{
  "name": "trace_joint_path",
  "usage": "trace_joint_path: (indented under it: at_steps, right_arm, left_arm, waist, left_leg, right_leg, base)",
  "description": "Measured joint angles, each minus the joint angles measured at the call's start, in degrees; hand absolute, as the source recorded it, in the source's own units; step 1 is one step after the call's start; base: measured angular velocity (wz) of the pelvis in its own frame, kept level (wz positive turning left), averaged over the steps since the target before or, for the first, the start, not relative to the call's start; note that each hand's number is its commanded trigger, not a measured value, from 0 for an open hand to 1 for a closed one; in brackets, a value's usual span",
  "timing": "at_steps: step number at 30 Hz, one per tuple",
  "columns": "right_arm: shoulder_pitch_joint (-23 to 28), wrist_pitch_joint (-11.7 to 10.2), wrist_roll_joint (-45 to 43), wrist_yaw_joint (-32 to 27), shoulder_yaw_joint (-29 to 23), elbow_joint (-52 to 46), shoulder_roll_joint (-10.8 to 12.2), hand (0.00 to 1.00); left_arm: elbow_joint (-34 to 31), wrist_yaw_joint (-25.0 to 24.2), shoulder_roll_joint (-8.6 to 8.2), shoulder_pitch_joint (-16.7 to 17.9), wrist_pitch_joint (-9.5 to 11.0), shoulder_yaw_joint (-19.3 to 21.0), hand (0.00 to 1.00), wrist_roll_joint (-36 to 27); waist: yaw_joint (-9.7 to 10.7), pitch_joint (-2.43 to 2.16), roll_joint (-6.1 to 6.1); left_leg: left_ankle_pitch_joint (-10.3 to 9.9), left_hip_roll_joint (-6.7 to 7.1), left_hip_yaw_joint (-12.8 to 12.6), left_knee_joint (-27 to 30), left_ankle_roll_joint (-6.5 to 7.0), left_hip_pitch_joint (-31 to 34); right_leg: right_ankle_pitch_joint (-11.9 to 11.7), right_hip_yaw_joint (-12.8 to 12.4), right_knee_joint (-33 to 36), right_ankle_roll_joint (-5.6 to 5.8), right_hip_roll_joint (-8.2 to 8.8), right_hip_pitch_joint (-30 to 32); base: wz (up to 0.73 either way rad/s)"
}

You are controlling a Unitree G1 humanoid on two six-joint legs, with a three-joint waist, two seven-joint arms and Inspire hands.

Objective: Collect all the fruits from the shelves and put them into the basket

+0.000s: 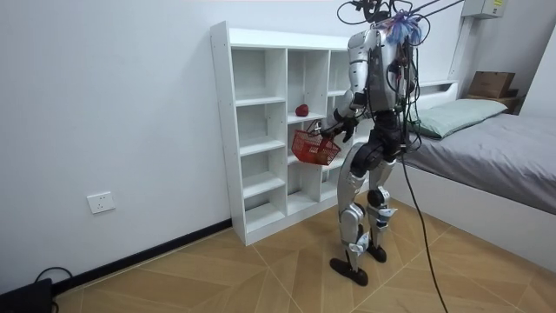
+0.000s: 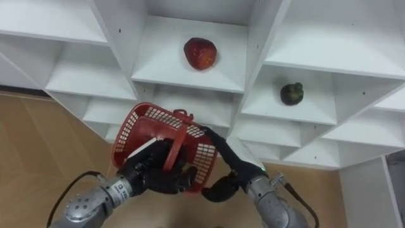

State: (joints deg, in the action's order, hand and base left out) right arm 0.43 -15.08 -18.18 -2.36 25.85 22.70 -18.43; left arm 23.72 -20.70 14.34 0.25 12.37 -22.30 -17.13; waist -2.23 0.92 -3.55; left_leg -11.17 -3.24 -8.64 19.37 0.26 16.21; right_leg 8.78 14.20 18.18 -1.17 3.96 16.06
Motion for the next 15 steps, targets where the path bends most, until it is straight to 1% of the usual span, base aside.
trace_joint_path:
  at_steps: [1,3,4,5,6,8,9,11,12,13,15]
  right_arm:
    - [0.10,0.00,-0.02,0.01,-0.01,-0.40,-0.02,0.00]
    - [0.19,0.04,-0.03,0.02,-0.10,-1.53,-0.08,0.00]
    - [0.21,0.04,0.00,-0.03,-0.18,-1.91,-0.09,0.00]
    - [0.22,0.07,0.00,-0.16,-0.26,-3.04,-0.17,0.00]
    - [0.23,0.06,-0.02,-0.32,-0.25,-4.25,-0.16,0.00]
    - [0.23,0.03,-0.02,-0.76,-0.25,-5.55,-0.03,0.00]
    - [0.22,0.04,-0.02,-0.85,-0.26,-5.94,0.04,0.00]
    - [0.24,0.05,-0.17,-0.86,-0.30,-6.54,0.02,0.00]
    - [0.25,0.11,-0.15,-0.86,-0.39,-7.32,-0.06,0.00]
    - [0.25,0.13,-0.09,-0.87,-0.54,-7.94,-0.12,0.00]
    - [0.26,0.13,-0.09,-1.70,-1.02,-10.65,-0.29,0.00]
  left_arm:
    - [0.00,0.23,0.08,0.39,0.19,0.31,1.00,0.00]
    - [0.02,1.34,0.50,1.97,0.37,1.38,1.00,0.34]
    - [0.05,1.65,0.58,2.18,0.37,1.66,1.00,0.92]
    - [0.16,2.36,0.74,2.29,0.37,2.03,1.00,2.01]
    - [0.19,3.04,0.88,2.48,0.37,2.28,1.00,3.26]
    - [0.82,3.83,0.76,2.59,0.39,3.08,1.00,5.50]
    - [1.35,4.25,0.75,2.60,0.38,3.43,1.00,6.69]
    - [2.39,4.30,0.71,2.72,0.39,4.16,1.00,6.91]
    - [2.98,4.49,0.79,3.01,0.39,4.41,1.00,6.85]
    - [3.21,4.76,0.86,3.18,0.38,4.41,1.00,6.85]
    - [3.59,5.63,0.86,4.22,0.38,4.56,1.00,6.74]
  waist:
    - [0.08,-0.03,-0.13]
    - [0.12,-0.01,-0.84]
    - [0.10,-0.08,-1.00]
    - [0.00,-0.05,-1.26]
    - [-0.12,-0.15,-1.41]
    - [-0.23,-0.14,-1.49]
    - [-0.35,-0.20,-1.62]
    - [-0.73,-0.18,-1.93]
    - [-0.78,-0.33,-2.15]
    - [-0.82,-0.35,-2.24]
    - [-1.13,-0.34,-2.62]
  left_leg:
    - [0.03,-0.02,0.02,-0.16,-0.05,-0.44]
    - [0.11,-0.08,0.08,-1.09,-0.19,-2.69]
    - [0.15,-0.07,0.10,-1.43,-0.26,-3.09]
    - [0.19,-0.05,0.10,-1.93,-0.32,-3.82]
    - [0.19,-0.03,0.10,-2.12,-0.34,-4.17]
    - [0.21,-0.02,0.09,-2.26,-0.36,-4.89]
    - [0.20,-0.04,0.10,-2.32,-0.37,-5.18]
    - [0.23,-0.02,0.08,-2.87,-0.42,-5.84]
    - [0.24,-0.06,0.08,-3.02,-0.45,-5.94]
    - [0.25,-0.08,0.09,-3.06,-0.46,-5.93]
    - [0.24,-0.10,0.09,-3.11,-0.48,-5.96]
  right_leg:
    - [-0.01,0.04,-0.38,0.00,-0.02,-0.59]
    - [0.04,0.23,-1.30,0.04,-0.23,-2.95]
    - [0.03,0.21,-1.54,0.04,-0.35,-3.37]
    - [0.04,0.25,-1.64,0.05,-0.61,-3.96]
    - [0.05,0.22,-1.75,0.06,-0.65,-4.32]
    - [-0.02,0.20,-2.38,0.10,-0.77,-5.11]
    - [-0.02,0.23,-2.60,0.11,-0.85,-5.48]
    - [-0.01,0.23,-2.92,0.12,-0.91,-6.03]
    - [-0.02,0.23,-3.24,0.12,-1.01,-6.23]
    - [-0.03,0.25,-3.36,0.11,-1.04,-6.25]
    - [-0.04,0.20,-3.52,0.11,-1.08,-6.32]
  base:
    - [0.00]
    - [0.05]
    - [0.05]
    - [0.00]
    - [0.00]
    - [0.00]
    - [0.00]
    - [0.00]
    - [0.00]
    - [0.00]
    - [0.00]
